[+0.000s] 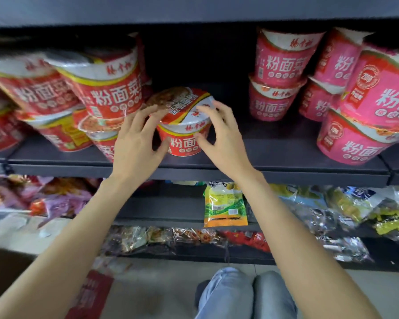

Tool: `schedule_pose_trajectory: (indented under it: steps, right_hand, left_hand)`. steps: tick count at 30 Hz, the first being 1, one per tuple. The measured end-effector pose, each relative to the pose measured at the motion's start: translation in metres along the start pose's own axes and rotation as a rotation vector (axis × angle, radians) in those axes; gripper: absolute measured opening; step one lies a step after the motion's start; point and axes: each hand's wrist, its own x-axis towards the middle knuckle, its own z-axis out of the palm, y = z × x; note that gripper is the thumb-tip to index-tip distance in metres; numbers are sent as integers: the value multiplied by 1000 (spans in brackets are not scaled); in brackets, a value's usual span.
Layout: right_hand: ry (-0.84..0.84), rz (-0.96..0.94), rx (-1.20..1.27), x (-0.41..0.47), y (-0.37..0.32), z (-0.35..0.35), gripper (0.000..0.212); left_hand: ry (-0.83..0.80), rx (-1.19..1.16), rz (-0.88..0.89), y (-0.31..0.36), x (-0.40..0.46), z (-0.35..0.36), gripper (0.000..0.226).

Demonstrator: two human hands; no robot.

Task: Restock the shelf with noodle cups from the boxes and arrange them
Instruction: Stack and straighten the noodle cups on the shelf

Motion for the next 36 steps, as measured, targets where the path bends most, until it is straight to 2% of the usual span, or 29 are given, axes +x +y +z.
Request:
schedule_pose_trajectory:
  steps: [3, 9, 14, 16, 20, 23, 25, 27, 29, 33, 36]
  right_hand:
    - [13, -42, -143, -1, -6, 14, 52]
    - [101, -116, -359, -2, 2, 20, 44]
    - [235, -145, -618, 26, 13, 14, 30]
    - [208, -233, -686, 37, 19, 13, 31]
    - [64, -291, -737, 49, 36, 19, 50]
    - [0, -227, -732, 61, 50, 18, 62]
    - [-79, -178, -666, 70, 56, 16, 70]
    - [-128, -136, -564, 79, 55, 17, 67]
    - [-163, -112, -478, 88, 49, 22, 61]
    - [-235, -87, -410, 102, 33, 35, 64]
    - [-195, -58, -381, 99, 25, 49, 63]
  left_hand:
    - [-58, 4, -13, -1, -2, 4, 48]
    - [-54, -24, 5, 6, -1, 9, 49]
    - [-211, 73, 73, 19, 18, 25, 65]
    - [-255, 69, 58, 24, 33, 35, 70]
    - [-311, 7, -20, 25, 58, 52, 79]
    - [-288, -26, 1, 16, 58, 54, 74]
    - [-188, 16, 97, 6, 47, 48, 59]
    - [-60, 73, 177, -8, 33, 38, 43]
    - [26, 138, 188, -26, 20, 23, 37]
    - [55, 243, 186, -57, 8, 2, 35]
    - [54, 269, 225, -66, 4, -4, 33]
